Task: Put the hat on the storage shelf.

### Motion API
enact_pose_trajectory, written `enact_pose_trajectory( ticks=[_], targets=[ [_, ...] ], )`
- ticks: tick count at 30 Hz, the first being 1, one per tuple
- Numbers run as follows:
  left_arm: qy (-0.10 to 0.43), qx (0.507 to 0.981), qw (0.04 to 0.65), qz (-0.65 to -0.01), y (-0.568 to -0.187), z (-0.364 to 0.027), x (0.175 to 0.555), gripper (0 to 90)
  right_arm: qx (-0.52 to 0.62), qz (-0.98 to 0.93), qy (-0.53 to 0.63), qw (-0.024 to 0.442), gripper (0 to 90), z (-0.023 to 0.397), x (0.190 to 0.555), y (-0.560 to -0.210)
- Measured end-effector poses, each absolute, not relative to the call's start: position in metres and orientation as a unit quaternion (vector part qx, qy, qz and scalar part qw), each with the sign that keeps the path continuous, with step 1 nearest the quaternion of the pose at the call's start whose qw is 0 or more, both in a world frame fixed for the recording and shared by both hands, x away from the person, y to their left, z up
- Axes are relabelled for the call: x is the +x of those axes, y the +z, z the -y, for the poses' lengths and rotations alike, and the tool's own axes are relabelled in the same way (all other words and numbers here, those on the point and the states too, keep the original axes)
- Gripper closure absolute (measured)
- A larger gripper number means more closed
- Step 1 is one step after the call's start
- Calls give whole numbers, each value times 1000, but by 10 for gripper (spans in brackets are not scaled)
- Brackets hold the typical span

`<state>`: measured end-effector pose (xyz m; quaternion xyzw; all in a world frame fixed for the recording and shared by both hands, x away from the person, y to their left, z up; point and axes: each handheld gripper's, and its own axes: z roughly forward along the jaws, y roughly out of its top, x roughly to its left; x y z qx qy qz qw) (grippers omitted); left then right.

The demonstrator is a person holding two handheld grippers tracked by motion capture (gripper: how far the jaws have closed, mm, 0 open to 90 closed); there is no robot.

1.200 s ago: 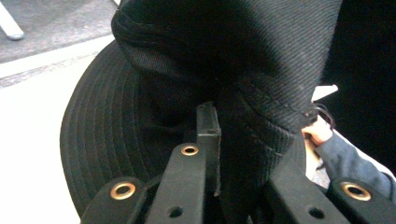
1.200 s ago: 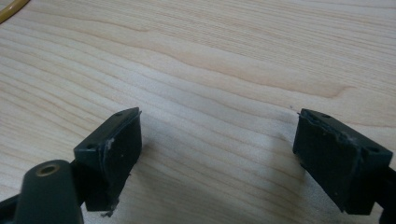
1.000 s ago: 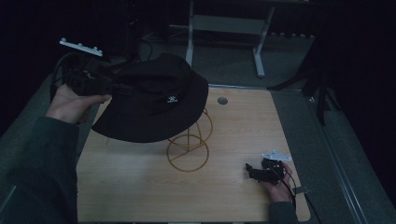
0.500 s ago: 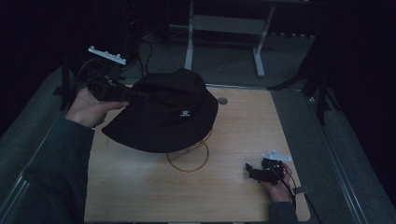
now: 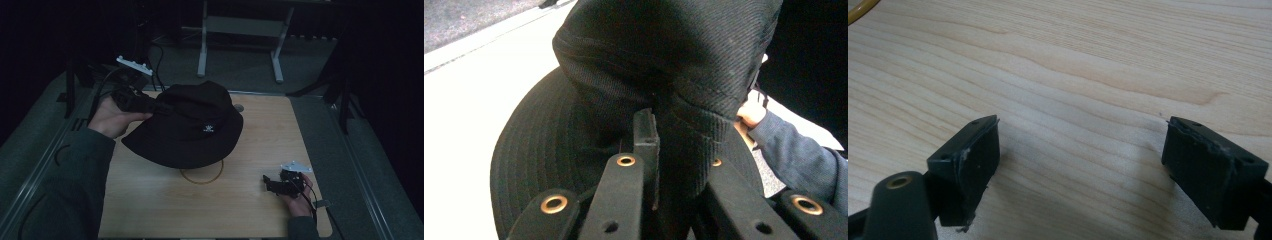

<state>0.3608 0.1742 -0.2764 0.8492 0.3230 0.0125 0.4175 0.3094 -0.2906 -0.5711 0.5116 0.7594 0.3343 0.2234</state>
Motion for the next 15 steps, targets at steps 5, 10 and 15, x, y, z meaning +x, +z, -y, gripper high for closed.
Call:
enact_pose_trajectory(
  ticks=[5,10,15],
  targets=[
    [18,851,413,-324,-278,-171,362,866,512,-759,334,223,152,291,309,-571],
    [25,858,399,-322,-283,-165,364,843,511,-760,334,223,152,291,309,-571],
    [28,859,394,-325,-286,-163,365,836,511,-759,335,224,152,291,309,-571]
  ],
)
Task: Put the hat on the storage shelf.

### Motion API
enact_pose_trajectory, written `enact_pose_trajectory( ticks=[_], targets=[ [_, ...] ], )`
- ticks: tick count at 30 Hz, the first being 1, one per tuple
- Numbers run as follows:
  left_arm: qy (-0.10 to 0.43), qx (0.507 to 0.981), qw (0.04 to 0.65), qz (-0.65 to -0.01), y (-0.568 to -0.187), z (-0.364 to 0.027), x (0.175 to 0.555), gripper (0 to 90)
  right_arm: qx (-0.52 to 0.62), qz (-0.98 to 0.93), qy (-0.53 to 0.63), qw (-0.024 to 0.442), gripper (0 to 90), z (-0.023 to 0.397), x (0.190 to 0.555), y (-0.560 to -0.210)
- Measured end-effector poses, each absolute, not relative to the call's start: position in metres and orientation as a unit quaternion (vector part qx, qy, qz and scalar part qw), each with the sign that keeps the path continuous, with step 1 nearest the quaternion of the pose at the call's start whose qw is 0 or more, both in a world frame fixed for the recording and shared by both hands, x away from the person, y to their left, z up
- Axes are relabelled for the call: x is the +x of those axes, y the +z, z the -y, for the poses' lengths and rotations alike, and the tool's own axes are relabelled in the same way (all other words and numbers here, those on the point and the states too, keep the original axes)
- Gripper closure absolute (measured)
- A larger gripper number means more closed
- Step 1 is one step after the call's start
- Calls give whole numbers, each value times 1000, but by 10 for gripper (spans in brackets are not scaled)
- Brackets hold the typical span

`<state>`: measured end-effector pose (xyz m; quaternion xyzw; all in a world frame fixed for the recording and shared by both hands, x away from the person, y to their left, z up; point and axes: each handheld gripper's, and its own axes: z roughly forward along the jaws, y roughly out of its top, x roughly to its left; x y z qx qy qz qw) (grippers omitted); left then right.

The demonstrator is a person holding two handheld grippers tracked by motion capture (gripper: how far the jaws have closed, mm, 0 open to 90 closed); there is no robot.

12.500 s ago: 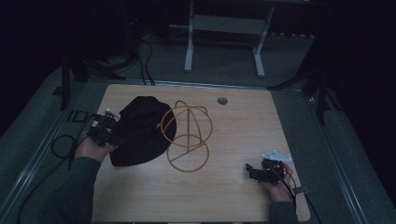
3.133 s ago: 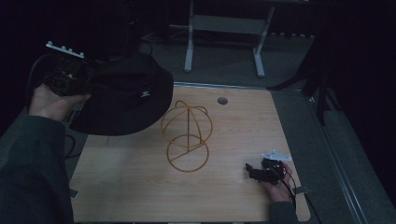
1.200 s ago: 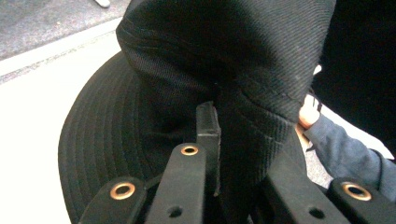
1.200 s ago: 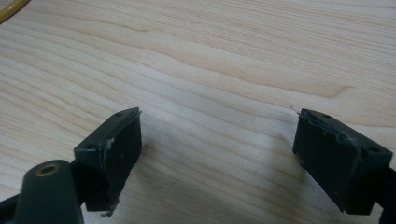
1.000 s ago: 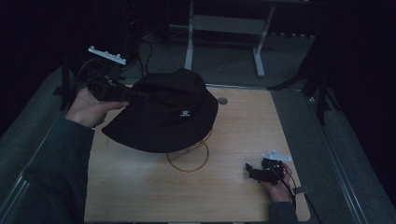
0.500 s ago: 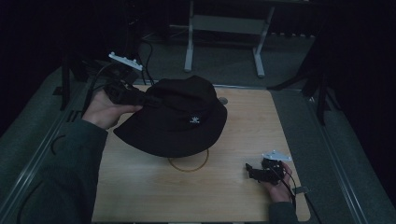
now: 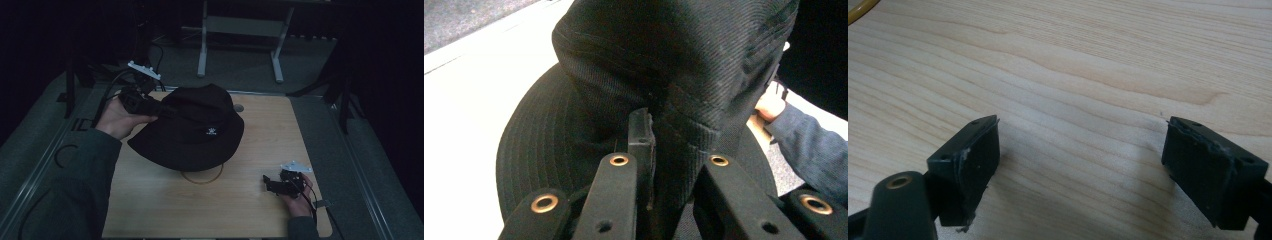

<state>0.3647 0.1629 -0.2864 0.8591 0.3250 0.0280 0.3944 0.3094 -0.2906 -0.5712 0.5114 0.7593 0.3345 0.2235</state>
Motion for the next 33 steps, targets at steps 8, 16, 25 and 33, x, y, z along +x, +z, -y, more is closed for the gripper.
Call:
enact_pose_trajectory(
  ticks=[8,16,25,33],
  targets=[
    [32,863,382,-328,-293,-158,368,775,512,-759,334,223,152,291,309,-571],
    [26,859,371,-351,-304,-159,374,522,512,-759,335,223,152,291,309,-571],
    [50,836,403,-368,-297,-173,368,150,512,-759,334,223,152,291,309,-571],
    [83,820,419,-381,-286,-190,360,148,511,-760,334,224,152,291,309,-571]
  ],
)
